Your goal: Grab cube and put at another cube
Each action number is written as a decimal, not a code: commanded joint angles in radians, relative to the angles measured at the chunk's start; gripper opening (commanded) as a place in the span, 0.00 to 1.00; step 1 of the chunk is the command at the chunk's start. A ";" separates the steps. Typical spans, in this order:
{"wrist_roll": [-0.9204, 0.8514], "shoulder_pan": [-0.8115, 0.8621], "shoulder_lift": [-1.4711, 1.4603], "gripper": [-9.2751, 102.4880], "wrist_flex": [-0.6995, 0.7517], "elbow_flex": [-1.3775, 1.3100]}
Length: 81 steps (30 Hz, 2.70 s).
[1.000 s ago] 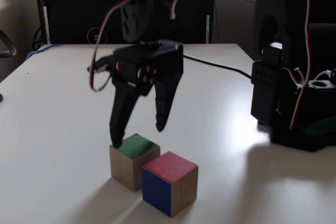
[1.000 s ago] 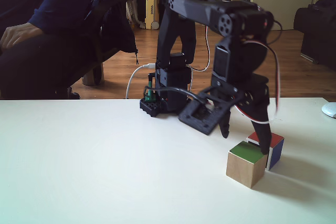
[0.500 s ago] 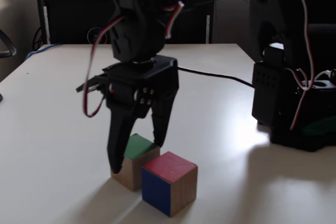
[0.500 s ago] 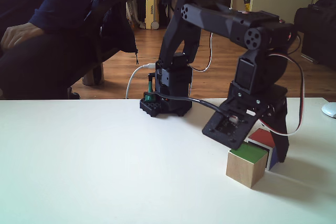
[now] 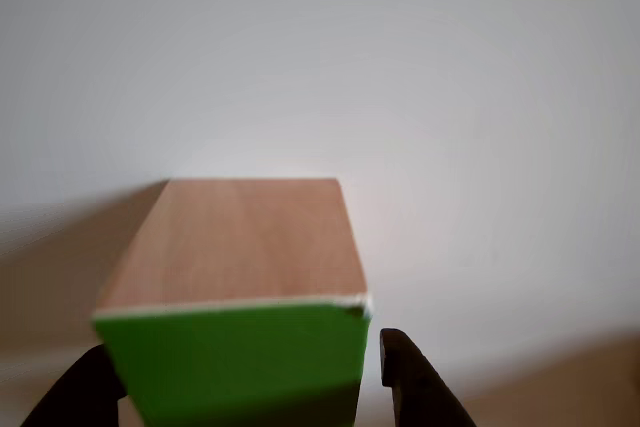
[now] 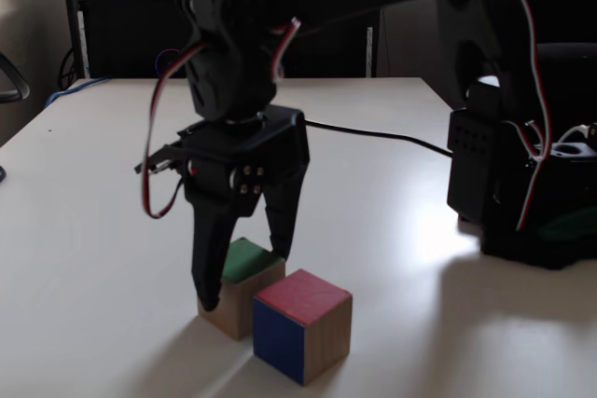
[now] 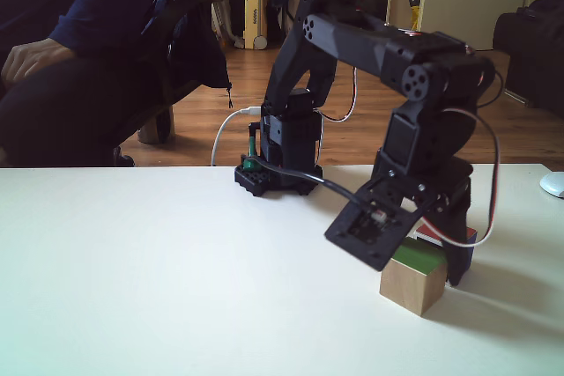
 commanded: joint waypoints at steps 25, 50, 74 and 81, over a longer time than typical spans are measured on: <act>-0.015 0.025 -0.080 0.27 -0.023 -0.087; 0.167 -0.117 0.195 0.24 0.186 -0.238; 0.210 -0.225 0.272 0.25 0.176 -0.037; 0.229 -0.247 0.227 0.26 0.167 -0.038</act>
